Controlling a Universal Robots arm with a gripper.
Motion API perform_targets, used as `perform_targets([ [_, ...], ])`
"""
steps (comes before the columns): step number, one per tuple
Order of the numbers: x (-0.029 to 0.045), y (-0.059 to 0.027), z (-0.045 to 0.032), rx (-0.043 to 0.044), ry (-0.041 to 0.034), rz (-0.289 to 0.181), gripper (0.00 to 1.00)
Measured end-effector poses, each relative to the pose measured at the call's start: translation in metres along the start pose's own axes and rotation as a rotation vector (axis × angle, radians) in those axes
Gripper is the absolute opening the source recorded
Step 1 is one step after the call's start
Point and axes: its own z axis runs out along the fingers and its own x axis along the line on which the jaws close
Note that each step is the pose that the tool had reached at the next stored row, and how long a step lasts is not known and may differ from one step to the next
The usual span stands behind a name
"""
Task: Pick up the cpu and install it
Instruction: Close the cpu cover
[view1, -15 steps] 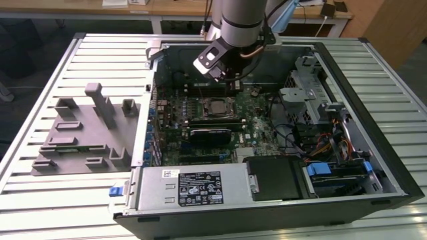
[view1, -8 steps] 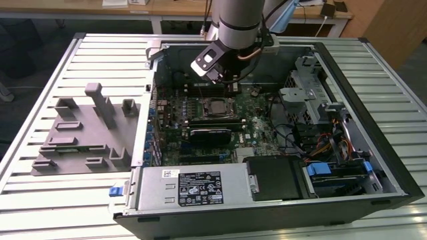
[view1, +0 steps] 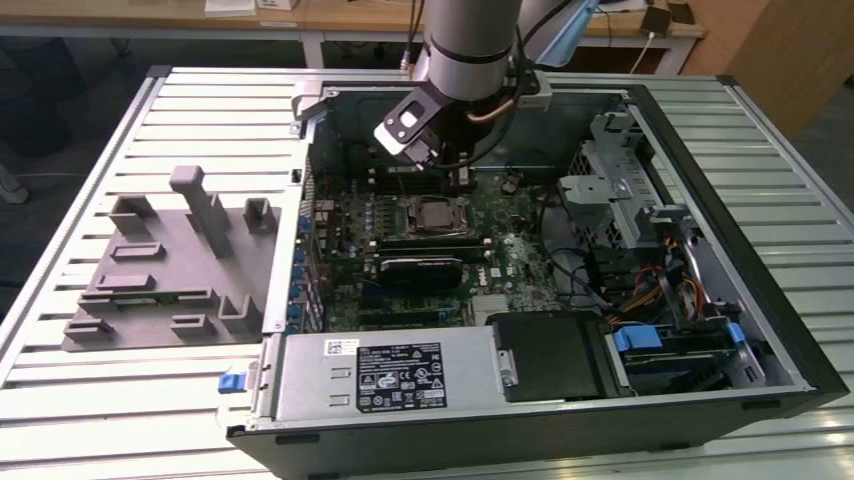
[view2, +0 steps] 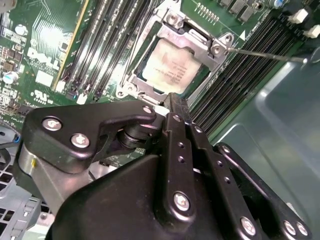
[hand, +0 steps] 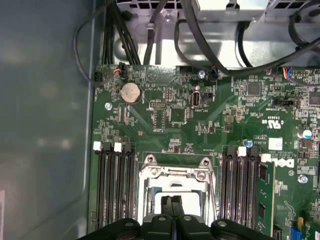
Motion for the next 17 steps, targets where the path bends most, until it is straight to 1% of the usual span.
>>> perform_targets([
  [7, -0.0005, -0.003, 0.0034, 0.0018, 0.0001, 0.0, 0.11],
  [17, -0.002, -0.0068, 0.0072, 0.0019, 0.0002, -0.001, 0.11],
])
